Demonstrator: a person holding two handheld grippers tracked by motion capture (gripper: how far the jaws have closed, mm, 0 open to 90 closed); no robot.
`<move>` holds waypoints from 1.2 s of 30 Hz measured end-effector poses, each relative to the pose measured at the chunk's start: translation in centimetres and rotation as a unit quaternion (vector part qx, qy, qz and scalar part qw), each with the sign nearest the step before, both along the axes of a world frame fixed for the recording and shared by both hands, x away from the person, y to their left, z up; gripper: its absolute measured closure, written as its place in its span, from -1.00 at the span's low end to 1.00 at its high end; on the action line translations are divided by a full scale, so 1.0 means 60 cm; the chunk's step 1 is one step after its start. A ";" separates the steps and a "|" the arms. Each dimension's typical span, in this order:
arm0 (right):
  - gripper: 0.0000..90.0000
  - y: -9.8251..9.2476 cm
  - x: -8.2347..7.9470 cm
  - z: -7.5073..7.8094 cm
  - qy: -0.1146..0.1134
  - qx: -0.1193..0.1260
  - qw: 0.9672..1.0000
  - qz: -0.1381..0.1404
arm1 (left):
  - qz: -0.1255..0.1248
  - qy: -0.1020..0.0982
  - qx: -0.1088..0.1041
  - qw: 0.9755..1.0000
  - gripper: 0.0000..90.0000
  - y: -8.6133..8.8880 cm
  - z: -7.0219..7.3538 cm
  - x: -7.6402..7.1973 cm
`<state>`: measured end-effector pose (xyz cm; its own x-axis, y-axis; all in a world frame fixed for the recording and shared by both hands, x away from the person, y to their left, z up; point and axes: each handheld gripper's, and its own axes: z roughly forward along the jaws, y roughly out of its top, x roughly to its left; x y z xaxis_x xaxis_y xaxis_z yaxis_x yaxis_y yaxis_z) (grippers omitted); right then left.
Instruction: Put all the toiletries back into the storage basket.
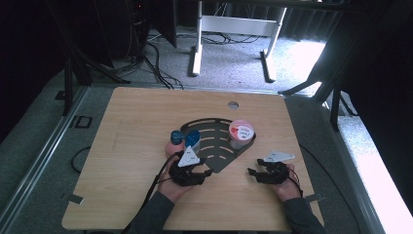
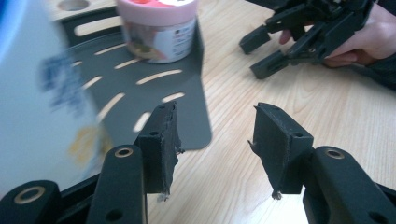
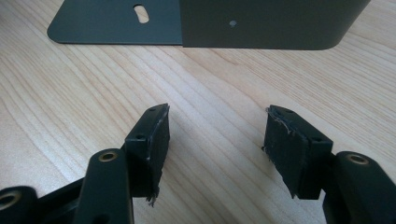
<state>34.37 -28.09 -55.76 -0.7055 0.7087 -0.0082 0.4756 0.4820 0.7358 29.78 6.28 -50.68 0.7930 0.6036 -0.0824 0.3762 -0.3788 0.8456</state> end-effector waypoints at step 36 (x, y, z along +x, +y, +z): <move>-0.17 -0.003 0.001 -0.002 -0.002 0.005 1.000 0.004 | 0.139 -0.016 -0.009 0.990 0.06 0.140 0.036 -0.001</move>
